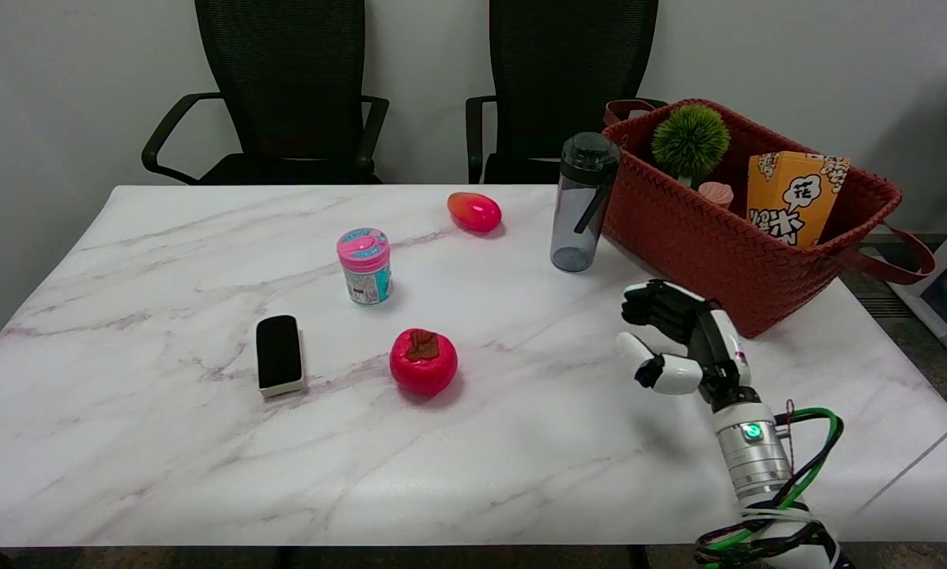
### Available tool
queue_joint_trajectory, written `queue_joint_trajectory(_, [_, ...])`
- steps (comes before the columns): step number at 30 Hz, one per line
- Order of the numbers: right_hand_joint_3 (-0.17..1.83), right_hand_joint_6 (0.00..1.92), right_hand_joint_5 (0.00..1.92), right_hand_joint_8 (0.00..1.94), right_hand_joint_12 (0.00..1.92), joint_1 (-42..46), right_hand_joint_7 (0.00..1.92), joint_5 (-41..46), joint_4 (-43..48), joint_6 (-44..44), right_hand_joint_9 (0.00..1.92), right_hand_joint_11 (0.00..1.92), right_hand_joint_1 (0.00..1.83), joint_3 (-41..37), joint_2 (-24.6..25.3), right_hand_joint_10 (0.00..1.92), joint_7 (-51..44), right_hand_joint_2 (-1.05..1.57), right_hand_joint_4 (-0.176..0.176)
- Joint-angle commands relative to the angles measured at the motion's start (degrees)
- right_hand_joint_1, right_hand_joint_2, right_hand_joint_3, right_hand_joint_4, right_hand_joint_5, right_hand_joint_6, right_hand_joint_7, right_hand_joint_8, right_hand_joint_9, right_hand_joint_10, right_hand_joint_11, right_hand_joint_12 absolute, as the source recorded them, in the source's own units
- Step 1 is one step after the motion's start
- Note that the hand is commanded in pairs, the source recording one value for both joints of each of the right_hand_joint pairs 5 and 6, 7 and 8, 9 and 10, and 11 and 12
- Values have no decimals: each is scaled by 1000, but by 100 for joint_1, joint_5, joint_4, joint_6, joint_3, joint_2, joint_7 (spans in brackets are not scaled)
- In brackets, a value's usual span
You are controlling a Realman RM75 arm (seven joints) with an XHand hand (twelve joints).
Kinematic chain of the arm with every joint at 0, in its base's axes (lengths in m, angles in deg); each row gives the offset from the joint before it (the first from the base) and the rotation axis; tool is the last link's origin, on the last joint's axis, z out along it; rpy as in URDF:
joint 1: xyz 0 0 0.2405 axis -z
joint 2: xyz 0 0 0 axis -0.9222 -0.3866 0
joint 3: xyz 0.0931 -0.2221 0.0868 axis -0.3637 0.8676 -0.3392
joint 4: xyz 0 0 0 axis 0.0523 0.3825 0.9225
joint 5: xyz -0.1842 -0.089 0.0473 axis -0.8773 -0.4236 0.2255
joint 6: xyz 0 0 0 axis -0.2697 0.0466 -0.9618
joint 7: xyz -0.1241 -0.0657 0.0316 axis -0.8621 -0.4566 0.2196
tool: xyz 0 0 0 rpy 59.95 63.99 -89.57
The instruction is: Pick up the black water bottle.
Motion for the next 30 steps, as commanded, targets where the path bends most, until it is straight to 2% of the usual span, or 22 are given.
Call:
queue_joint_trajectory(1, [1216, 241, 241, 494, 520, -1162, 494, 128, -1060, 478, 518, 520, 1093, 309, 597, 518, 22, 81, 0])
queue_joint_trajectory(4, [1255, 94, 94, 335, 409, -1452, 335, 402, -1196, 709, 357, 409, 1082, 260, 713, 357, 318, -31, 0])
queue_joint_trajectory(6, [1136, 8, 8, 231, 332, -1643, 231, 458, -1283, 681, 299, 332, 1071, 257, 737, 299, 415, -58, 0])
queue_joint_trajectory(11, [975, 0, 0, 67, 135, -1985, 67, 645, -1223, 922, 195, 135, 1057, 305, 711, 195, 415, -44, 0])
queue_joint_trajectory(30, [987, 0, 0, 121, 76, -2493, 121, 648, -1521, 1072, 179, 76, 1047, 245, 732, 179, 461, -127, 0])
